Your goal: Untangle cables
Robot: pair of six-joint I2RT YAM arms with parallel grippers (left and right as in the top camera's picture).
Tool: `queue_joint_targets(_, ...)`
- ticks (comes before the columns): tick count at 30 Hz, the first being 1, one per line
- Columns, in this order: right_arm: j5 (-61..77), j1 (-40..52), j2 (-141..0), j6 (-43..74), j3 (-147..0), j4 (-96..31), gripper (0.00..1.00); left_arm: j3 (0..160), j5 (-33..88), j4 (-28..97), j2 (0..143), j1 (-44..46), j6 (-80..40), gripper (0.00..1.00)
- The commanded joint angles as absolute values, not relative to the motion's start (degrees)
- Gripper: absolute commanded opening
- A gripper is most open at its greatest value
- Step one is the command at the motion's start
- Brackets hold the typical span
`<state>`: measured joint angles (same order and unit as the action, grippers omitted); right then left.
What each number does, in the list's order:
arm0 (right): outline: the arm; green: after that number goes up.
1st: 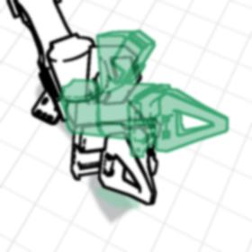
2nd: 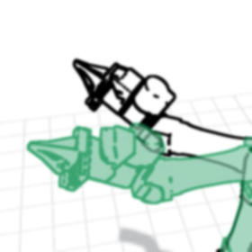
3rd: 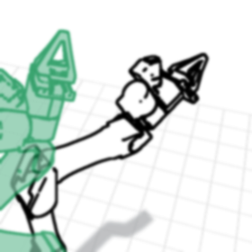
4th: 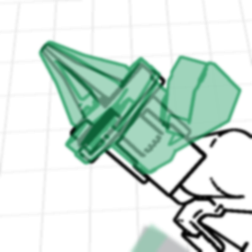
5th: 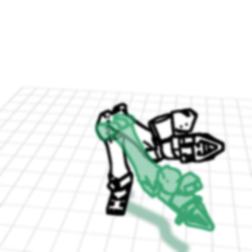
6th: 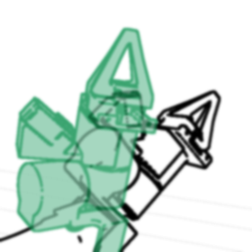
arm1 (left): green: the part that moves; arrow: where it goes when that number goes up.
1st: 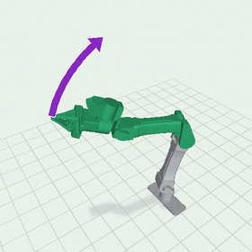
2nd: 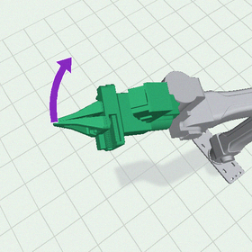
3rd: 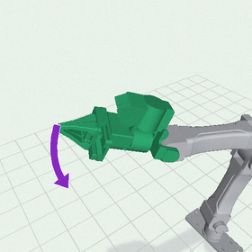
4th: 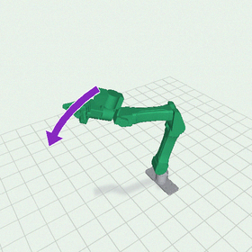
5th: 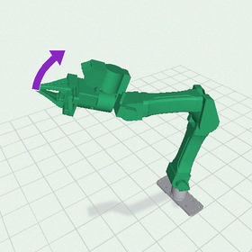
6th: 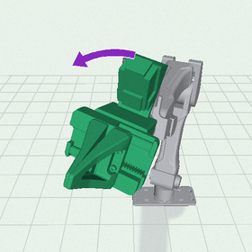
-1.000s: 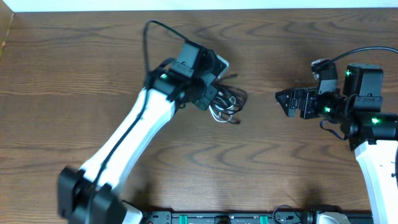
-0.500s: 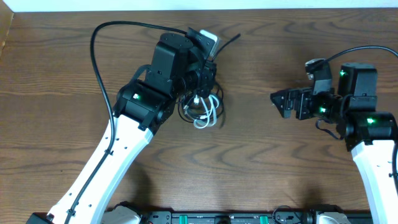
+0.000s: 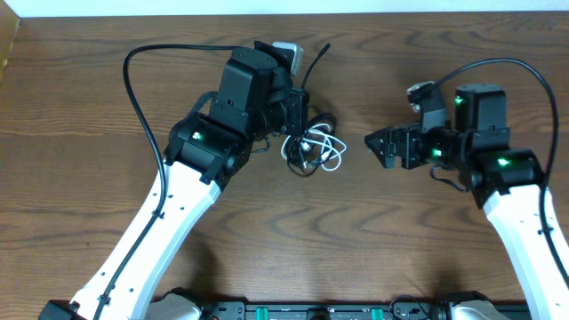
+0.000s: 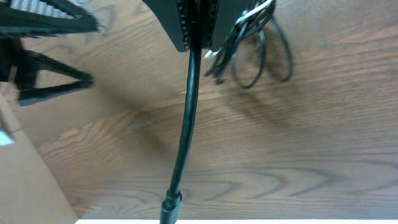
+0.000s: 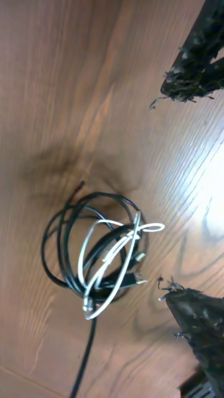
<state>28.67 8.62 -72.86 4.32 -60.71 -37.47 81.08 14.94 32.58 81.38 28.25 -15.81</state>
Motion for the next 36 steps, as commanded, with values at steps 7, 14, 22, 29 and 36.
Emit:
queue_joint_targets(7,30.76,16.05,-78.32,-0.67,-61.76,-31.46,0.84,82.24,18.92,32.69,81.6,28.23,-18.57,0.08)
queue_joint_targets(14,34.3,18.55,-84.14,-3.49,-61.76,-26.46,0.75,82.24,18.92,33.93,81.6,28.23,-18.59,0.08)
queue_joint_targets(22,40.75,18.92,-87.13,-3.49,-61.76,-24.84,0.58,82.24,18.85,34.44,81.6,28.23,-18.57,0.08)
queue_joint_targets(29,42.11,19.59,-87.11,-2.83,-61.76,-24.77,0.56,82.24,18.83,34.44,81.6,28.21,-18.55,0.08)
queue_joint_targets(36,43.27,19.59,-85.93,-2.81,-61.82,-24.01,0.6,82.19,18.85,34.44,81.6,28.21,-18.55,0.08)
